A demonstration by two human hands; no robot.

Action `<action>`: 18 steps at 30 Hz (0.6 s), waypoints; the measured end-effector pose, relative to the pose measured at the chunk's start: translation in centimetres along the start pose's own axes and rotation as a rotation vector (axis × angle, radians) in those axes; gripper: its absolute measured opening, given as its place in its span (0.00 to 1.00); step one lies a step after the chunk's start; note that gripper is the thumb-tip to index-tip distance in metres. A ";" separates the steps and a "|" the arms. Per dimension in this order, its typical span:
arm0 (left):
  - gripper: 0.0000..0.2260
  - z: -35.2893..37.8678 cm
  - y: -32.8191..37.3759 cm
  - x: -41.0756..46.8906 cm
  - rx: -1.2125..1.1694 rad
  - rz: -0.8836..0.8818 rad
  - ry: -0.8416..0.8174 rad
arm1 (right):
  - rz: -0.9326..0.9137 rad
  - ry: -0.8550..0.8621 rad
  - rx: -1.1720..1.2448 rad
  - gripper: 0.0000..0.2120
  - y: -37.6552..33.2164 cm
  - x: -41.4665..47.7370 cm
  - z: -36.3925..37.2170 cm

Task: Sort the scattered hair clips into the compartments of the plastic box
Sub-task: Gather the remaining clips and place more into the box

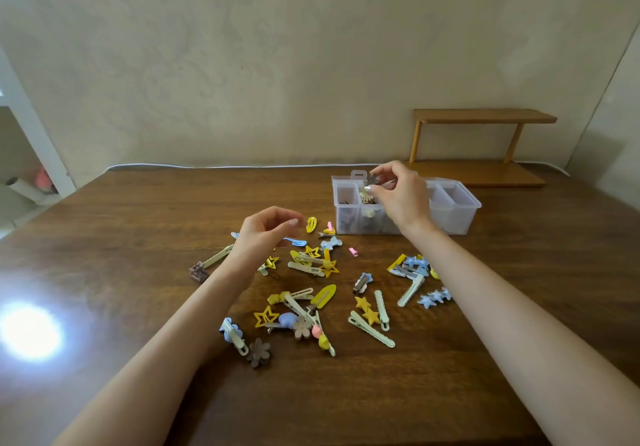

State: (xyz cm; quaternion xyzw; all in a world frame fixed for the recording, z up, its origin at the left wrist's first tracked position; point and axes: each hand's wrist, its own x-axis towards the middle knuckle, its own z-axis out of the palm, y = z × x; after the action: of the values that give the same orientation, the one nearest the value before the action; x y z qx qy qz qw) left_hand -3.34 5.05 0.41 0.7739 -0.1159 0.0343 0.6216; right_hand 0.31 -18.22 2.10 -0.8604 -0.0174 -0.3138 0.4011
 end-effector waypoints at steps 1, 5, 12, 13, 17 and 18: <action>0.06 0.0 0.0 0.0 -0.001 -0.001 0.002 | -0.002 -0.002 0.003 0.10 0.0 0.1 0.0; 0.05 0.2 0.1 -0.1 0.005 -0.005 0.001 | -0.006 0.000 0.034 0.09 0.2 0.4 -0.1; 0.05 0.6 0.0 -0.3 0.032 0.005 -0.028 | 0.028 0.030 0.056 0.09 2.1 0.9 -2.3; 0.05 0.7 0.0 -0.3 0.042 0.011 -0.039 | 0.032 0.041 0.042 0.09 2.4 1.1 -2.8; 0.05 1.3 0.1 -0.4 0.054 0.020 -0.090 | 0.036 0.042 -0.017 0.10 3.6 1.4 -4.0; 0.05 1.4 0.1 -0.5 0.053 0.019 -0.095 | 0.028 0.022 -0.026 0.10 3.7 1.4 -4.1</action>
State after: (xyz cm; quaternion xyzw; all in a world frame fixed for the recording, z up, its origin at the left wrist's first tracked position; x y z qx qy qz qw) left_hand -3.94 3.75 0.11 0.7898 -0.1518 0.0064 0.5943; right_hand 0.30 -23.86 2.30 -0.8623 0.0030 -0.3177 0.3944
